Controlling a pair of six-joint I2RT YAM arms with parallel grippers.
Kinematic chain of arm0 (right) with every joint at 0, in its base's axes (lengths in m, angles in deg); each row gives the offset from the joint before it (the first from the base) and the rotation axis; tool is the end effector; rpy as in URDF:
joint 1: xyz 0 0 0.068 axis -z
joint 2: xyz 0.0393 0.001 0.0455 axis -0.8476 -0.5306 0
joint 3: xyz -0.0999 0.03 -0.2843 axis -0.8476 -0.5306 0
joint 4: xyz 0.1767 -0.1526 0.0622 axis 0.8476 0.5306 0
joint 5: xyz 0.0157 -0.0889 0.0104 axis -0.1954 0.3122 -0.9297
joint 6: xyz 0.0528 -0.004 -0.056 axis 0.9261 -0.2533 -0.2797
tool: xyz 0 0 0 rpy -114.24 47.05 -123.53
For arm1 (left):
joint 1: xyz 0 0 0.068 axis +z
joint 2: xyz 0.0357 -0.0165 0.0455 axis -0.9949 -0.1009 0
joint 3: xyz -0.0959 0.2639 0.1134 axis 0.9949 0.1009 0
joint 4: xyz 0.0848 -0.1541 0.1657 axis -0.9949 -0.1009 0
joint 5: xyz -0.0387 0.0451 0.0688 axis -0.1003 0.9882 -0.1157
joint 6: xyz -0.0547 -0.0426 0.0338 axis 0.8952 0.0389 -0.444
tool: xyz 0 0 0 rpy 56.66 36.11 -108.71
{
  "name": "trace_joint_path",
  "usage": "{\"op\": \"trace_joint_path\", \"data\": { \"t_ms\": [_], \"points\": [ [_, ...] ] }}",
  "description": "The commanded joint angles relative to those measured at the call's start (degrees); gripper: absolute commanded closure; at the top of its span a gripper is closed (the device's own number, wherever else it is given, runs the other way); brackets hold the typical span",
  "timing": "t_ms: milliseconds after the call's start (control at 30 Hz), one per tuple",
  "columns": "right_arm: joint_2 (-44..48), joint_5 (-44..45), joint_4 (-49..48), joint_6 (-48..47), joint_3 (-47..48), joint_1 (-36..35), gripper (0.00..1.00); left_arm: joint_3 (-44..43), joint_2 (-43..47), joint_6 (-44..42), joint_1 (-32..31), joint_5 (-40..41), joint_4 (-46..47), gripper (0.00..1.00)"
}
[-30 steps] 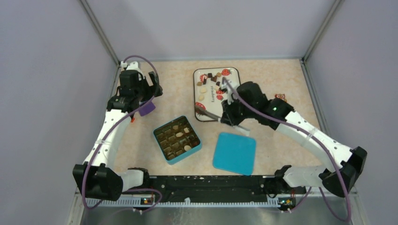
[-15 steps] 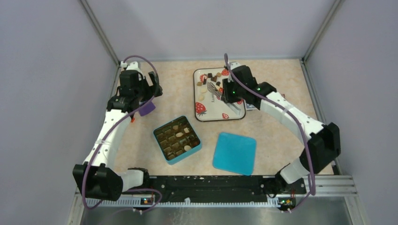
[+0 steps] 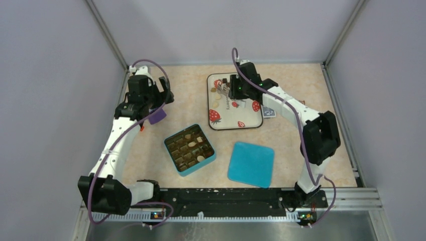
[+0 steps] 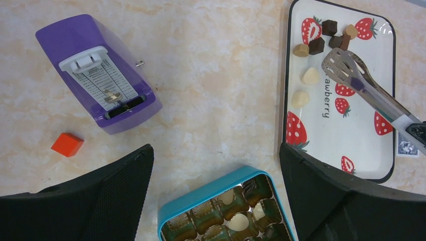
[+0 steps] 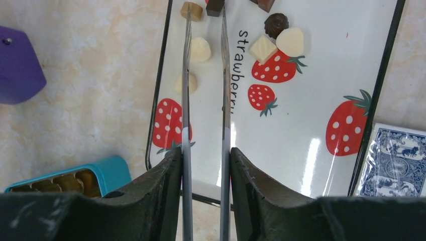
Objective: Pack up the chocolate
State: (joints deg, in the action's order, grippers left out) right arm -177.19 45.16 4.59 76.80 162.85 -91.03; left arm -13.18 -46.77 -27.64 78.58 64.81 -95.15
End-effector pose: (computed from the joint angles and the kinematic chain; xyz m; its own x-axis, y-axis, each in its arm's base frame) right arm 0.3563 0.2258 0.3157 -0.6898 -0.0032 -0.7240 -0.2531 0.9380 0.2369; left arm 0.2598 -0.0241 0.3638 -0.5218 -0.3070 -0.7959 -0.1157 0.9499 -0.2905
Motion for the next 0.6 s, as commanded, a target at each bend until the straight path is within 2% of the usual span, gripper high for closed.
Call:
{"op": "trace_joint_path", "data": {
  "t_ms": [0, 400, 467, 500, 567],
  "points": [
    [-2.4, 1.5, -4.4, 1.5, 4.6, 0.8, 0.63, -1.8, -0.2, -0.3, 0.4, 0.6, 1.4, 0.01],
    [-11.8, 1.1, -3.0, 1.0, 12.8, 0.9, 0.63, -1.6, -0.7, -0.5, 0.4, 0.5, 1.5, 0.01],
    [-8.9, 1.2, -2.8, 1.0, 13.3, 0.9, 0.63, -1.6, -0.7, -0.5, 0.4, 0.6, 1.5, 0.01],
    [-12.4, 1.3, -2.7, 1.0, 13.6, 0.9, 0.64, -1.6, -0.6, -0.5, 0.4, 0.7, 1.5, 0.01],
    [-13.2, 1.4, -2.8, 0.9, 13.7, 0.9, 0.67, -1.5, -0.6, -0.5, 0.4, 0.8, 1.5, 0.01]
  ]
}}
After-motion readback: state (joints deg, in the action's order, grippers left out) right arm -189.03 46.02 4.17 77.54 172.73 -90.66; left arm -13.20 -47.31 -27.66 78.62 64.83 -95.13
